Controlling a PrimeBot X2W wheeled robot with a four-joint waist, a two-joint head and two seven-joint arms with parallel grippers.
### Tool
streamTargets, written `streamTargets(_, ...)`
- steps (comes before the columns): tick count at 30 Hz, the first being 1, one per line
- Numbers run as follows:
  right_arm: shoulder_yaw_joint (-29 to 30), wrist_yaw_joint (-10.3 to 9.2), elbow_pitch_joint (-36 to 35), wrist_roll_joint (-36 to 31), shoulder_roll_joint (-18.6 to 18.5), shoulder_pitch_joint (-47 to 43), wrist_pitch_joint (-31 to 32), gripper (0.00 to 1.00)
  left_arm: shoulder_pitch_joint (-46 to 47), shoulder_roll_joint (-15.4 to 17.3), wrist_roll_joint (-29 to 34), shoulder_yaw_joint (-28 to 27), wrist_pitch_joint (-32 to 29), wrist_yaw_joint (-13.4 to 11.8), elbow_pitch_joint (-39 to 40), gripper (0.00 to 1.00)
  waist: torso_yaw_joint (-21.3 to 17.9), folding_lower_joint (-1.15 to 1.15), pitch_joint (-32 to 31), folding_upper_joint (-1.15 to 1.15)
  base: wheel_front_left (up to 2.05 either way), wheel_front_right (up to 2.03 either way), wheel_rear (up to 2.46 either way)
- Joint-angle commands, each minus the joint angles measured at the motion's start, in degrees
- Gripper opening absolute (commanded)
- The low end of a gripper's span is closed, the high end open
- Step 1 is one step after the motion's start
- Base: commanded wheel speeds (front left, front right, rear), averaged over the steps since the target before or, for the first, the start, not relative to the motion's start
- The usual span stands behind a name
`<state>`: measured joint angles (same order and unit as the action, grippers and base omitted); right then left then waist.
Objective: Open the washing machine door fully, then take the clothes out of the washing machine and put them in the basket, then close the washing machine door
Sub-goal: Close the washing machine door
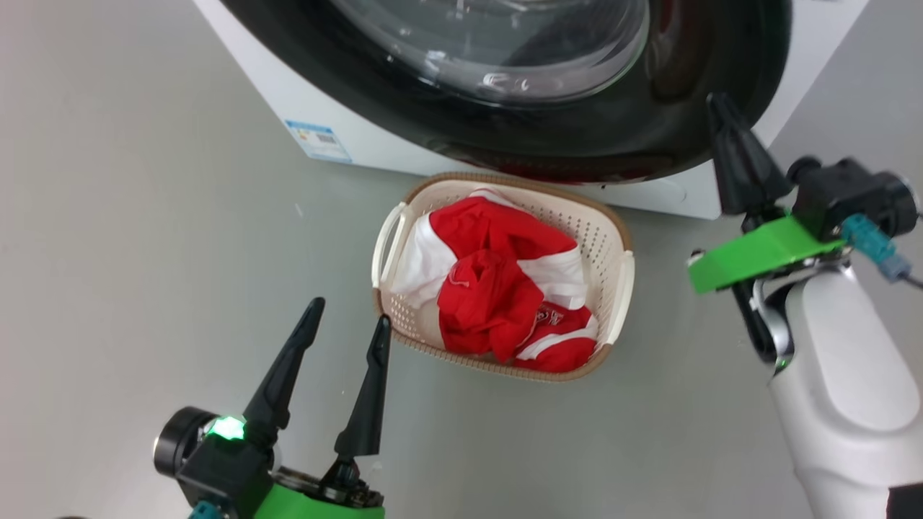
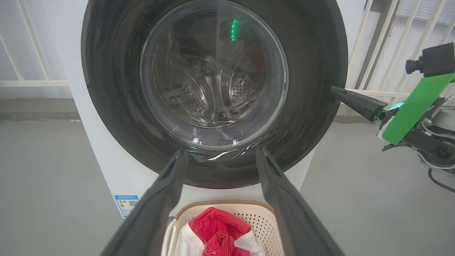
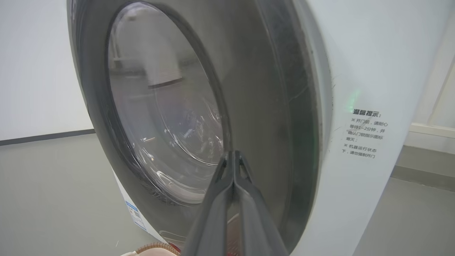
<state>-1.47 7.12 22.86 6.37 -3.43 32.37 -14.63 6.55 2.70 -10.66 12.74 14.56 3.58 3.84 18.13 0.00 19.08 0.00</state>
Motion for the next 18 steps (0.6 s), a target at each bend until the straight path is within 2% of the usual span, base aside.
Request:
streamTargets(1,-0.6,0.36,-0.7,-1.2,0.6,2.4,-0.4,0.00,1.6,0.2,-0.4,-1.5,0.4,0.2,1.5,1.00,1.3,0.00,2.2,0.00,0.00,0.00,0.00)
streamTargets(18,4.1,0.36,2.2,-7.0,0.2,14.3,-0.4,0.00,4.0,0.2,-1.8,0.4,0.4,-1.1,1.9,1.00,2.3,0.00,6.6,0.00,0.00,0.00,0.00)
